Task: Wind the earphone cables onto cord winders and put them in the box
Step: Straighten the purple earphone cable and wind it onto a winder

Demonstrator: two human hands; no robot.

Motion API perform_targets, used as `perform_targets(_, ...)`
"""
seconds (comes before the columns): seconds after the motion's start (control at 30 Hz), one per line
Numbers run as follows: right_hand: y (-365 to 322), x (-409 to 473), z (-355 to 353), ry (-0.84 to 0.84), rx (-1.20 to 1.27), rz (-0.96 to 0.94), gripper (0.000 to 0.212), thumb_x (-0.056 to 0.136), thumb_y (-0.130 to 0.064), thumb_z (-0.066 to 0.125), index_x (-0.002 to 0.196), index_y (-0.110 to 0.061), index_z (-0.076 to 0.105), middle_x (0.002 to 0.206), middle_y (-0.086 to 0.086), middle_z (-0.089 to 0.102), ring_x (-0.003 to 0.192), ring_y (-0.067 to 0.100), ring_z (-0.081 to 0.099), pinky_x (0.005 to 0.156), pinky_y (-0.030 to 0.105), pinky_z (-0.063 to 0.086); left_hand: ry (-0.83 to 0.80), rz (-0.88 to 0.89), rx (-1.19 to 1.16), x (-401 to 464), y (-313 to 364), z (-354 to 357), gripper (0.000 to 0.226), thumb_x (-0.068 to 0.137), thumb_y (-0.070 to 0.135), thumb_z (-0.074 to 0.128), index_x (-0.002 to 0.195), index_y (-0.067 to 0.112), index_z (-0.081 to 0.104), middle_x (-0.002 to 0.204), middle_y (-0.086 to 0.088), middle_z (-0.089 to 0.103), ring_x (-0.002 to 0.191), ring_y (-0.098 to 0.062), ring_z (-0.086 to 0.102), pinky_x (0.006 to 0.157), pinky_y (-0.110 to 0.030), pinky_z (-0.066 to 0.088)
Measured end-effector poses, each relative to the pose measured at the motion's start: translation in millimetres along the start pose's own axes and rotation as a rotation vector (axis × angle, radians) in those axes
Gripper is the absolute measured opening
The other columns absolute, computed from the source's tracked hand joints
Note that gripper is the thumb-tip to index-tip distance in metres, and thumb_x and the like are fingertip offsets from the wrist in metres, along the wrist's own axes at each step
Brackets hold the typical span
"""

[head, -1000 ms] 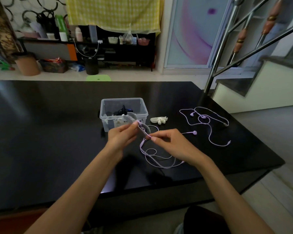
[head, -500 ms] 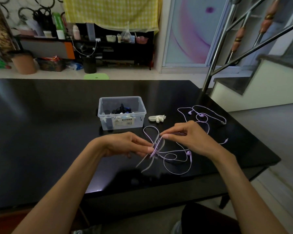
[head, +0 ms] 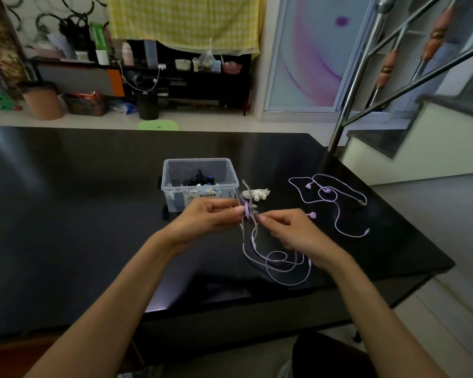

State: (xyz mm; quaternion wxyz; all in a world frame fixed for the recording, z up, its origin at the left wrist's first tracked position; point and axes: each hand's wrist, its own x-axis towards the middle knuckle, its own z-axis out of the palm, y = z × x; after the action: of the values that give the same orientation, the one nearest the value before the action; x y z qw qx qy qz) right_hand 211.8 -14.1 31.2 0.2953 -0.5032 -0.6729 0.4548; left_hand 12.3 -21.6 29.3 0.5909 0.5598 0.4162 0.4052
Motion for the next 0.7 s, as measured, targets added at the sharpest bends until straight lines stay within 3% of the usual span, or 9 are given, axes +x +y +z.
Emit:
perform_targets(0.13,8,13,18,0.116,-0.085,-0.080,0.022,0.095,-0.025,0.054,0.109,-0.020,0.071,0.041,-0.020,0.047,0.045,-0.006,0.040,0.050,0.010,0.030,0.206,0.029,-0.141,5,-9,8,0.028,0.090,0.008,0.059,0.117,0.004,0.064,0.107,-0.009,0.071,0.093,-0.009,0.069,0.073,-0.013,0.052)
perform_targets(0.3,8,12,19,0.070,-0.034,-0.095,0.021,0.094,-0.029,0.056,0.111,-0.027,0.068,0.041,-0.015,0.041,0.046,-0.002,0.035,0.050,0.012,0.028,0.235,-0.040,-0.373,10,-11,5,0.023,0.092,0.024,0.056,0.108,0.015,0.068,0.106,0.000,0.072,0.097,-0.007,0.068,0.072,-0.013,0.053)
perform_targets(0.43,3,9,23,0.056,-0.125,-0.123,0.026,0.093,-0.034,0.055,0.101,-0.019,0.075,0.045,-0.009,0.037,0.044,-0.001,0.032,0.048,0.012,0.026,0.330,-0.060,-0.428,13,-15,12,0.025,0.091,0.024,0.059,0.109,0.010,0.068,0.104,-0.005,0.072,0.090,-0.007,0.070,0.069,-0.013,0.054)
perform_targets(0.53,-1,5,24,0.014,-0.241,-0.135,0.024,0.093,-0.029,0.056,0.098,-0.015,0.075,0.063,0.009,0.062,0.058,0.001,0.049,0.059,0.024,0.041,0.482,0.009,-0.318,15,-20,11,0.028,0.086,0.020,0.066,0.111,0.007,0.068,0.093,-0.001,0.074,0.081,-0.005,0.070,0.066,-0.014,0.054)
perform_targets(0.6,-6,1,22,-0.010,-0.223,-0.156,0.021,0.093,-0.027,0.057,0.101,-0.018,0.074,0.085,0.005,0.074,0.083,0.010,0.067,0.078,0.032,0.051,0.537,0.036,-0.085,17,-25,4,0.036,0.080,0.022,0.073,0.112,0.005,0.068,0.090,-0.001,0.075,0.082,-0.006,0.070,0.073,-0.020,0.056)
perform_targets(0.63,-10,-2,20,-0.008,-0.214,-0.169,0.021,0.093,-0.027,0.056,0.102,-0.019,0.074,0.091,0.003,0.074,0.092,0.014,0.068,0.083,0.033,0.051,0.503,0.025,0.039,15,-25,2,0.040,0.079,0.024,0.074,0.114,0.005,0.067,0.094,-0.002,0.074,0.087,-0.009,0.070,0.077,-0.023,0.056)
perform_targets(0.7,-14,-4,13,0.034,-0.251,-0.203,0.021,0.094,-0.026,0.055,0.100,-0.021,0.074,0.092,0.003,0.074,0.094,0.019,0.067,0.085,0.037,0.051,0.344,-0.029,0.200,13,-21,2,0.039,0.081,0.022,0.072,0.117,0.009,0.065,0.100,-0.004,0.072,0.094,-0.012,0.068,0.071,-0.018,0.055)
